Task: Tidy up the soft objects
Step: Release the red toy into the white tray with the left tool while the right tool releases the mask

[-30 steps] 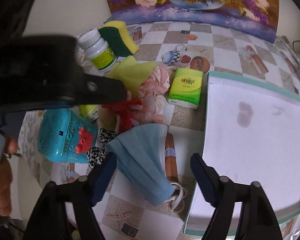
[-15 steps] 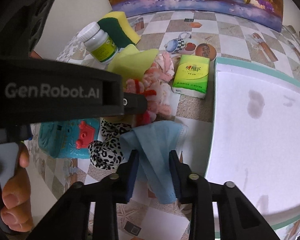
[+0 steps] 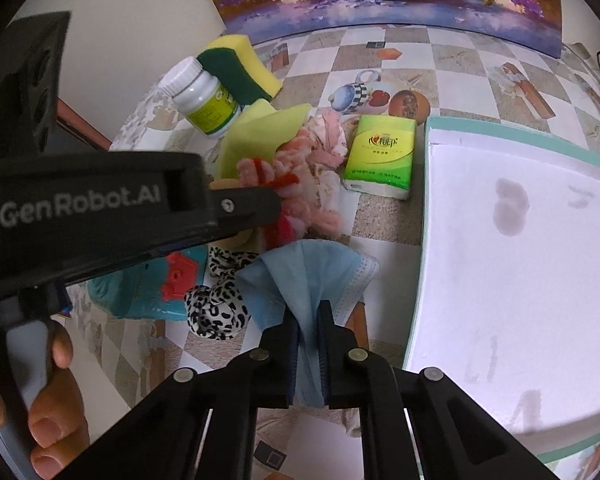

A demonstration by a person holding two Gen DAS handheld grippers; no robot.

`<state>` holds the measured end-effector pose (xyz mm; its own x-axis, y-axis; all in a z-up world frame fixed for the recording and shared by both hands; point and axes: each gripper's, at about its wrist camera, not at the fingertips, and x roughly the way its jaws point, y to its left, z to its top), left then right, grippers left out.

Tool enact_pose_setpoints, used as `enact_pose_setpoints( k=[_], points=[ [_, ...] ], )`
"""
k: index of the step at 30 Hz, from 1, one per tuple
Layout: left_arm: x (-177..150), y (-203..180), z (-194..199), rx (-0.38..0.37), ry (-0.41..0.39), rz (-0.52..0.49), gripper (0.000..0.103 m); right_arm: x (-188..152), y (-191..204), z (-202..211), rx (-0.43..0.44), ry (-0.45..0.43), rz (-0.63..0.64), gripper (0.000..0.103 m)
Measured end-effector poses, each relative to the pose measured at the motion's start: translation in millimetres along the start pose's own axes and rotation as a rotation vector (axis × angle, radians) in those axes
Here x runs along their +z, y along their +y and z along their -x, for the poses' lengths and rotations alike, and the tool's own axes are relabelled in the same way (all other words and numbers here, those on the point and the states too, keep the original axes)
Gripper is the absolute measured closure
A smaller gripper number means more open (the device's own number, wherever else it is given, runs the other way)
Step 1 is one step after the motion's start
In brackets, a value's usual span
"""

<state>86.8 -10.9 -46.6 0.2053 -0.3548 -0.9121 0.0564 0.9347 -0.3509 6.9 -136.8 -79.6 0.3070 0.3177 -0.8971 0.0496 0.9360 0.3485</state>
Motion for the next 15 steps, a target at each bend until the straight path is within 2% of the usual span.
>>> enact_pose_setpoints(
  k=[8,15],
  points=[
    [-7,-8,34,-0.032,-0.129,0.006,0.074,-1,3,27,0.008,-0.059,0.009,0.094],
    [-14,-22,83,-0.042,-0.281,-0.045,0.074,0,4,75,0.002,-0.192,0.006,0.094]
  ],
)
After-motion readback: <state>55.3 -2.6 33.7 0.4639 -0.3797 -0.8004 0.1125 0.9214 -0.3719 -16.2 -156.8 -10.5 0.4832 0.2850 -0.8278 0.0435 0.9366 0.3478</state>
